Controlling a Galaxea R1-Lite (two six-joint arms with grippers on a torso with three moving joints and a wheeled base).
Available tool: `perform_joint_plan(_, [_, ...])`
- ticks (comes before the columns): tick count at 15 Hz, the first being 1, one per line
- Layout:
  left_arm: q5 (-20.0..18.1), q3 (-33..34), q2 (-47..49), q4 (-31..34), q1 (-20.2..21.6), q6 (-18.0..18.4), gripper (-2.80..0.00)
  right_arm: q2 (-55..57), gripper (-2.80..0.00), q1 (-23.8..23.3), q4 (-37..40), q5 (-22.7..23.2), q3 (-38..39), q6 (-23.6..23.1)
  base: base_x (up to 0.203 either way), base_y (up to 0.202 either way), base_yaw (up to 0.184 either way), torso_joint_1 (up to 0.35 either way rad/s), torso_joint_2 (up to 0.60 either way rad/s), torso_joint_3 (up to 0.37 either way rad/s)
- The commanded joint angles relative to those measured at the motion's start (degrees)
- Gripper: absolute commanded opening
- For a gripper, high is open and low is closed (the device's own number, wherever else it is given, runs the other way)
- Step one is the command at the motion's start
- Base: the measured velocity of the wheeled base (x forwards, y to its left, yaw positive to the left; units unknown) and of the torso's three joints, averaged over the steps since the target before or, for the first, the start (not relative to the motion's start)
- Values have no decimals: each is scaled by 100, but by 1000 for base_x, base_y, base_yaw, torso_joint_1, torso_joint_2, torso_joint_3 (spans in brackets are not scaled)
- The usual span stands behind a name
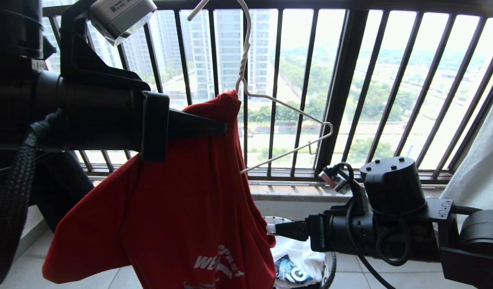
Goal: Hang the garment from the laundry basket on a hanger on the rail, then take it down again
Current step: Hang the clothes on the clothes rack
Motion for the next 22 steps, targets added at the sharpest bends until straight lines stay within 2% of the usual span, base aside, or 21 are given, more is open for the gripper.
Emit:
perform_joint_plan(1, [-12, -8, -1, 6, 4, -6, -280, 130, 0, 39, -17, 15, -14, 14, 0, 0, 0, 0, 0, 0])
perform_joint_plan(11, [-3, 17, -51, -135, 4, -32, -280, 368, 0, 120, -17, -38, -38, -13, 0, 0, 0, 0, 0, 0])
perform_joint_plan(12, [-3, 16, -36, -138, 4, -32, -280, 368, -280, 120, -17, -38, -38, -13, 0, 0, 0, 0, 0, 0])
perform_joint_plan(18, [6, 8, -70, -144, 22, -36, -280, 341, -280, 93, -17, -285, -91, -6, 0, 0, 0, 0, 0, 0])
perform_joint_plan(22, [-3, 81, -115, -210, 14, -82, -280, 341, -280, -115, 1, -396, -213, -13, 0, 0, 0, 0, 0, 0])
